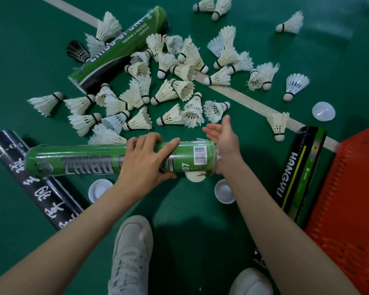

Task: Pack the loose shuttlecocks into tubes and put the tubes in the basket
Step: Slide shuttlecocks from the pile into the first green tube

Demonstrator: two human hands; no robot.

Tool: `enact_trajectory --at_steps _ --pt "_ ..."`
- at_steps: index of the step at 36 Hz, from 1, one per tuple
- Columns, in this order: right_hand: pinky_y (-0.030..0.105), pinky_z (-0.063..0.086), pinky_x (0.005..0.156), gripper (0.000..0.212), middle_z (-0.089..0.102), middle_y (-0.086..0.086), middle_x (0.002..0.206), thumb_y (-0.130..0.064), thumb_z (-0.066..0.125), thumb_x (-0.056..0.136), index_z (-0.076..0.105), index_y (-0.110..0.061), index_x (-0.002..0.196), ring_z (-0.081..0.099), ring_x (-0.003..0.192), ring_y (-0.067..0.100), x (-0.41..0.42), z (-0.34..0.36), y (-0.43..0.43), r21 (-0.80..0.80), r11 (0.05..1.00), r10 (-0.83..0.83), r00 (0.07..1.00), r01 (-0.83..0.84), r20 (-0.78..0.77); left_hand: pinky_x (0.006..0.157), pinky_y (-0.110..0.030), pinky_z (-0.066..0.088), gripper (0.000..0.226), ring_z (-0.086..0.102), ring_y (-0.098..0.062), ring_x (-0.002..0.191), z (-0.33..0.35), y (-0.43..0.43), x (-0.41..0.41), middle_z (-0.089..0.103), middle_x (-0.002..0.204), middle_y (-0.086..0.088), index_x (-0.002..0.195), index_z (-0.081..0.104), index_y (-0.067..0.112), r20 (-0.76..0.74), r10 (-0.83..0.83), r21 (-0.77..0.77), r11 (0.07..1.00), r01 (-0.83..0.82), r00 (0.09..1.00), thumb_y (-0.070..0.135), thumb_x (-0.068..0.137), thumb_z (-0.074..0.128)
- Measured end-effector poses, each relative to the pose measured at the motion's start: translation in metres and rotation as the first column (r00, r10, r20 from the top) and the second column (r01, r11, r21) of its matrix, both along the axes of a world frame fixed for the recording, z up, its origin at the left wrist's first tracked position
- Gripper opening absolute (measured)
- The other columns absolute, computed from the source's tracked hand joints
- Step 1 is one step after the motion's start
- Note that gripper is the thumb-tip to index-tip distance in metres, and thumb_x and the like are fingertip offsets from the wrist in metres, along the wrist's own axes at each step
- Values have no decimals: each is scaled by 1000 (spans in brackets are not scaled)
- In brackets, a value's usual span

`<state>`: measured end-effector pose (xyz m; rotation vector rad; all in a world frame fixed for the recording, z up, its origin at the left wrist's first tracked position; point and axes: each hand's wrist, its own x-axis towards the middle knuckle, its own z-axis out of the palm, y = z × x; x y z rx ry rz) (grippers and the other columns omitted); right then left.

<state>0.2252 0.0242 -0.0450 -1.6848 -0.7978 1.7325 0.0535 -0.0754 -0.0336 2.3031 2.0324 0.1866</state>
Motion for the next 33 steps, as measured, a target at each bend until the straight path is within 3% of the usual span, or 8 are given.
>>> enact_trajectory --at_steps 5,7,11,16,24,27,30,33 --pt "35 45 85 48 64 4 110 -46 26 102 60 -12 98 58 105 18 -28 -4 25 -20 1000 -18 1000 18 3 88 -44 33 89 52 -35 100 -4 15 -8 52 109 -17 133 53 22 -7 97 -52 994 -97 995 47 54 87" --pt "31 45 77 36 60 2 106 -40 34 102 58 -14 99 58 97 16 -29 -14 37 82 997 -21 988 8 155 90 -45 34 89 51 -36 104 -7 22 -11 51 113 -17 134 51 22 -23 140 -119 983 -142 990 45 57 86" --pt "37 33 104 18 46 12 127 -25 51 96 61 -13 105 40 121 28 -16 -38 60 317 915 -11 773 -248 634 97 -43 29 88 45 -34 113 -12 34 -20 46 123 -15 142 41 27 -43 201 -180 962 -205 979 47 66 80" --pt "40 18 113 50 14 16 157 -8 48 93 43 -19 142 13 141 35 -1 -58 69 107 793 269 501 -600 822 98 -41 25 87 42 -32 116 -17 39 -28 43 125 -14 145 35 29 -63 229 -170 956 -237 971 48 71 77" --pt "33 19 115 67 23 9 157 9 45 86 26 -9 149 20 144 24 8 -62 57 200 835 204 625 -513 754 97 -43 28 88 43 -34 114 -23 35 -28 45 123 -16 144 37 28 -72 231 -178 954 -240 970 46 68 79" --pt "21 34 93 36 54 9 129 -12 60 91 54 -7 126 50 116 20 9 -50 48 349 866 55 762 -358 646 98 -45 29 89 45 -35 114 -22 34 -27 46 122 -17 143 39 26 -58 244 -165 954 -250 968 44 67 81" --pt "17 36 62 18 59 -1 82 -29 61 91 57 -12 88 50 74 14 10 -40 33 380 900 -14 859 -212 512 100 -45 28 88 43 -35 116 -19 32 -26 45 124 -16 144 38 27 -42 264 -173 948 -267 964 44 68 80" --pt "27 42 71 22 55 -3 75 -31 58 93 54 -16 78 48 69 11 17 -41 19 329 942 -61 929 -67 365 99 -45 29 88 44 -34 114 -15 29 -23 46 122 -15 142 41 27 -18 283 -162 946 -282 959 45 66 81"
